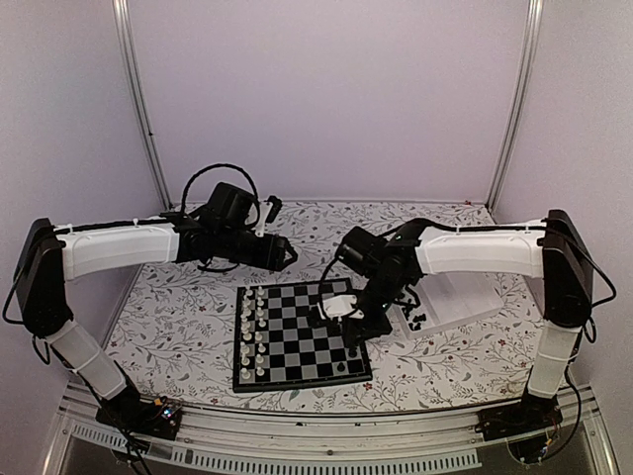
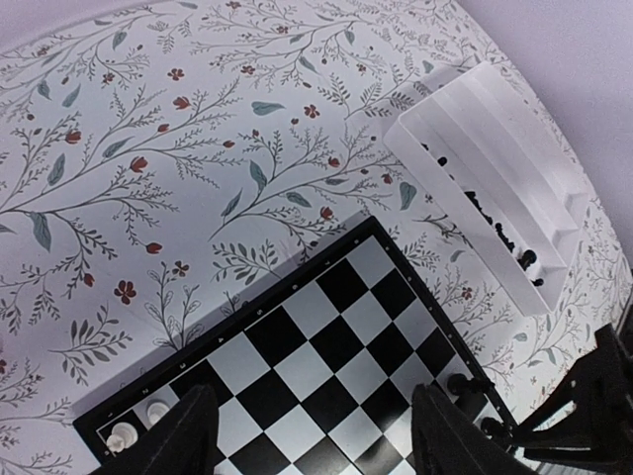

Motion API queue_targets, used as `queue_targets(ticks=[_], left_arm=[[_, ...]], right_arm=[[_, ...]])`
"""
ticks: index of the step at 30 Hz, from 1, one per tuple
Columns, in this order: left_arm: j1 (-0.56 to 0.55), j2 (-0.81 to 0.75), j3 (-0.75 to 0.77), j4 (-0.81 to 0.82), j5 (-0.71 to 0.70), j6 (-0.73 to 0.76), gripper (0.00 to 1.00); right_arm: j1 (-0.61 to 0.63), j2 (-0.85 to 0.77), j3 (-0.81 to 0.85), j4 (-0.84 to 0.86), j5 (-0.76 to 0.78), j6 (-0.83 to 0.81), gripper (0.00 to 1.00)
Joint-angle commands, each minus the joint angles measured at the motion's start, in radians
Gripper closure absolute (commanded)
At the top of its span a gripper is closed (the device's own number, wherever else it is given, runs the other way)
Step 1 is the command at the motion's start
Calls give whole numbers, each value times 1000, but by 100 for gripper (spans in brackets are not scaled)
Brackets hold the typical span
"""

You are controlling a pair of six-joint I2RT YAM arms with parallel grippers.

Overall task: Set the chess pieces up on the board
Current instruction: Place the chess piece on the chessboard, then pick up the chess piece from the storage box.

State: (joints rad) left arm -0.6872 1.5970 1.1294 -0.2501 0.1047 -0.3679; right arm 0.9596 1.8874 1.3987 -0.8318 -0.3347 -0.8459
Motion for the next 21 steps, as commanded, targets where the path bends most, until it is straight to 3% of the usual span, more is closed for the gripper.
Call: queue_targets(ticks=[1, 6, 12, 21], left_arm=[[-12, -26, 16, -4, 9, 5, 32], [-14, -54, 11, 34, 21, 23, 32], [-15, -48, 28, 82, 56, 31, 32], [-22, -6, 72, 75, 67, 31, 32]], right_arm=[[-97, -105, 134, -102, -126, -12, 77], [-285, -193, 150, -44, -148, 55, 78], [-512, -175, 117, 35, -94, 182, 82], [-556, -11, 131, 107, 38, 270, 80]])
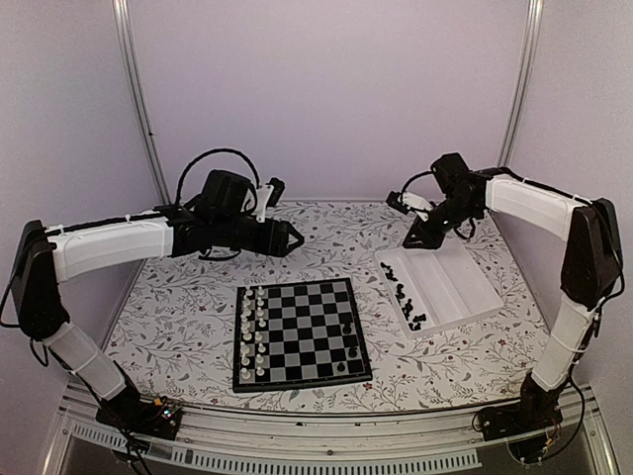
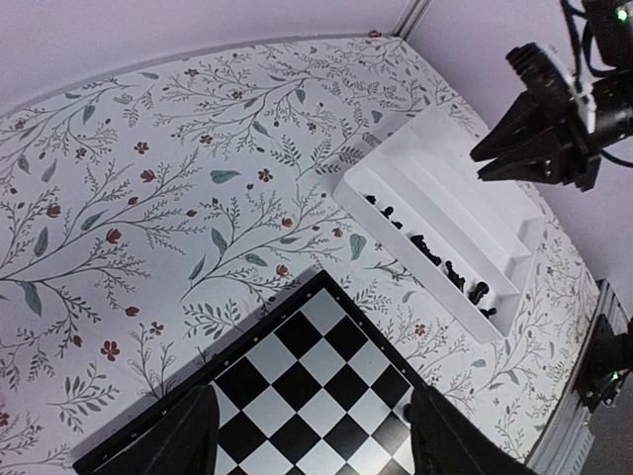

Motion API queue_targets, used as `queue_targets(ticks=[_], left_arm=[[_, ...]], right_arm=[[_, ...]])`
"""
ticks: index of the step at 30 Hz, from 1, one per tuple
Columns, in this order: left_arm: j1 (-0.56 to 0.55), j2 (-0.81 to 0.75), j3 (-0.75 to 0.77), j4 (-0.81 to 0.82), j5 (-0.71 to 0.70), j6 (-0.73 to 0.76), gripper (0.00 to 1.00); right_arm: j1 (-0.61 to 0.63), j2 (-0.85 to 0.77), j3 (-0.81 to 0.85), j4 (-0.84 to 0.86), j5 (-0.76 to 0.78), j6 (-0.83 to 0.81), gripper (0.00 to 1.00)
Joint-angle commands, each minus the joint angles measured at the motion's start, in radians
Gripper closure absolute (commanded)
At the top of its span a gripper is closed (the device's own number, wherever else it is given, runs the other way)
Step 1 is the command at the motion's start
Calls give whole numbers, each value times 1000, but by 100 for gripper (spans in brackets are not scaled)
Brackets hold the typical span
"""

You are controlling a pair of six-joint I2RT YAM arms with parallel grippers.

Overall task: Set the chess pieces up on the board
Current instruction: Pick up the chess piece from the storage box.

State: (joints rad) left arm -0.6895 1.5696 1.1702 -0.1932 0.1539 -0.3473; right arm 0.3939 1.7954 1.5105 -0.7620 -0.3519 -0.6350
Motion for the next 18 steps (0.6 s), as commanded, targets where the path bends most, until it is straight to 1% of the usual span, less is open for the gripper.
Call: queue_targets(ticks=[1, 4, 9, 18], left_arm=[[-19, 20, 32, 14, 18, 9, 32], [-21, 13, 27, 4, 14, 8, 32], [-21, -12, 8, -6, -10, 8, 32], [-21, -7, -4, -7, -7, -6, 32]], right_arm=[[10, 110, 32, 37, 64, 68, 79], [10, 190, 61, 36, 86, 84, 77], [10, 274, 88, 52, 90, 97, 77], [12, 349, 155, 46, 44, 104, 75]])
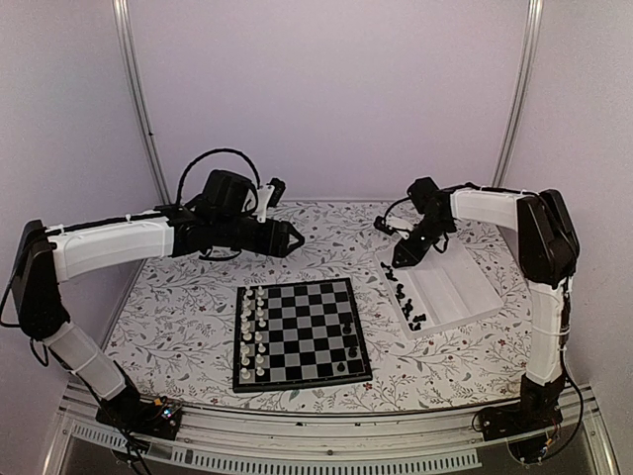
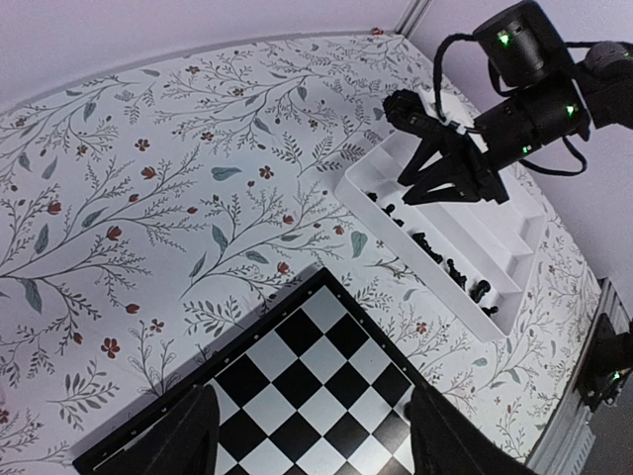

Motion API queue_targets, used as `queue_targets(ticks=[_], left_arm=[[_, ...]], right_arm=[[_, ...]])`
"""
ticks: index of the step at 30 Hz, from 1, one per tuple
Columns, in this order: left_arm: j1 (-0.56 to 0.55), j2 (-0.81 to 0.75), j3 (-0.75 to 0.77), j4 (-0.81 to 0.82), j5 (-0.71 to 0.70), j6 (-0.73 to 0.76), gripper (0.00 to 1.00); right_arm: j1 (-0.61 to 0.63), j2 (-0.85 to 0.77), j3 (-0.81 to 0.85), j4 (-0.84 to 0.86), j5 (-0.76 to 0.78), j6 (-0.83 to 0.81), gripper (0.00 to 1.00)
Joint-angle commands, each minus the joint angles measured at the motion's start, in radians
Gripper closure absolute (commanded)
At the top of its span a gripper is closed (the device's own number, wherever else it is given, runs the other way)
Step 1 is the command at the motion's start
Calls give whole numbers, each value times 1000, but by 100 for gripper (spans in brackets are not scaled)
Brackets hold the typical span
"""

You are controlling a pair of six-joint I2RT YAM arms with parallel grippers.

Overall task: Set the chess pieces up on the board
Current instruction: Pick up the chess piece from the storage box.

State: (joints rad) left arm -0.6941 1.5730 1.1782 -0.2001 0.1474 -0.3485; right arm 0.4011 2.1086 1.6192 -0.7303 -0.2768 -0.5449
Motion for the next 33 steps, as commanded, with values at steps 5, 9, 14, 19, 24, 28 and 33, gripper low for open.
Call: queue_targets(ticks=[5, 9, 14, 19, 24, 28, 33], left_arm=[[-16, -20, -21, 11, 0, -7, 32], [-16, -19, -27, 8, 1, -4, 32], [-16, -18, -35, 5, -1, -8, 32], [-16, -13, -35, 6, 1, -8, 32], [-16, -11, -35, 6, 1, -7, 32], [-16, -11, -35, 5, -1, -5, 32], [-16, -13, -35, 0, -6, -5, 32]], right_arm=[[11, 70, 76, -2, -49, 18, 74], [18, 85, 82, -7, -47, 16, 74], [26, 103, 81, -11, -41, 15, 72], [29, 112, 83, -8, -29, 19, 76], [28, 116, 88, -12, -21, 23, 85], [29, 110, 92, -23, -14, 26, 92], [28, 38, 89, -43, 7, 24, 96]])
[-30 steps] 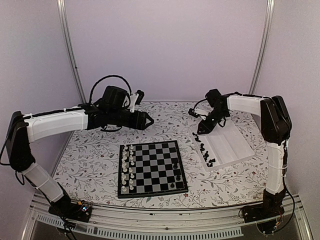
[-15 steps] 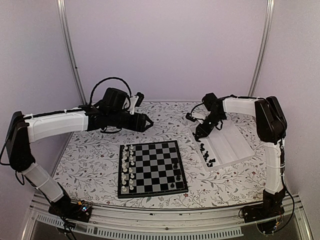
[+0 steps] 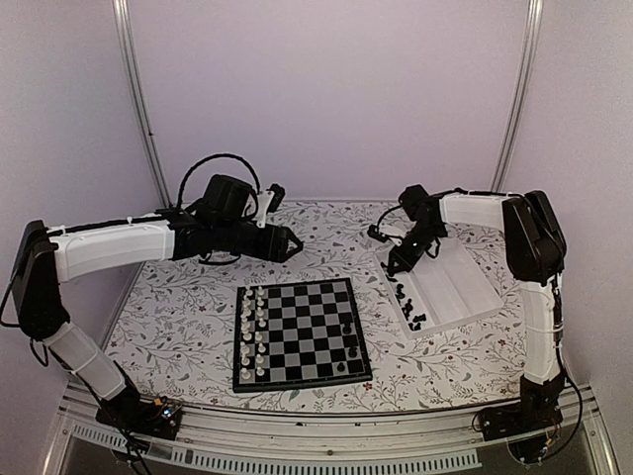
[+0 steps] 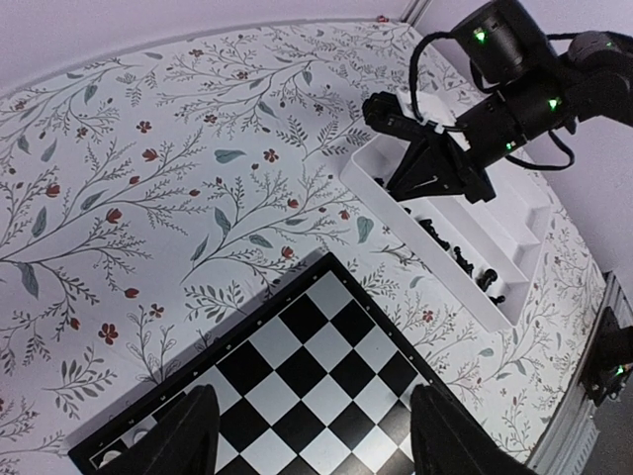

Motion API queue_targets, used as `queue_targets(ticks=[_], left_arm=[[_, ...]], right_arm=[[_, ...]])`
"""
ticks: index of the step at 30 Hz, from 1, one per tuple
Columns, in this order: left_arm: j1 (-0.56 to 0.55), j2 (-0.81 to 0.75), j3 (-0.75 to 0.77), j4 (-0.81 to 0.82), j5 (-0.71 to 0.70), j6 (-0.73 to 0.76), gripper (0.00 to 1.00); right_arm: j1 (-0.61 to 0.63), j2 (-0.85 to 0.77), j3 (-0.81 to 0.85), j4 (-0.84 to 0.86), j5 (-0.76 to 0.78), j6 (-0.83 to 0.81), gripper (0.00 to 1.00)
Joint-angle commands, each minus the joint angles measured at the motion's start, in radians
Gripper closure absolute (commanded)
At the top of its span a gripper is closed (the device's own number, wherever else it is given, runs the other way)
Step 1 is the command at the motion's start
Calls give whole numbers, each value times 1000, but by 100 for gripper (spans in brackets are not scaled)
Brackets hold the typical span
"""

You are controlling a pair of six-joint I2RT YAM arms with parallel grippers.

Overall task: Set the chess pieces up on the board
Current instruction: Pick up the chess piece from the storage box, then place the chess piece on the chessboard.

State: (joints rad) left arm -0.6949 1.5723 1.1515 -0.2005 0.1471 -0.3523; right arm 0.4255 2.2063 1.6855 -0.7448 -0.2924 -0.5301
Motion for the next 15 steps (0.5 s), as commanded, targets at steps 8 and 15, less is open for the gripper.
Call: queue_targets(ticks=[8, 15], left_arm=[[-16, -15, -19, 17, -25, 0, 32], [-15, -33, -20, 20, -50, -1, 32]], right_arm=[[15, -241, -18, -37, -39, 19, 96], [131, -379, -145, 2, -122, -12, 96]])
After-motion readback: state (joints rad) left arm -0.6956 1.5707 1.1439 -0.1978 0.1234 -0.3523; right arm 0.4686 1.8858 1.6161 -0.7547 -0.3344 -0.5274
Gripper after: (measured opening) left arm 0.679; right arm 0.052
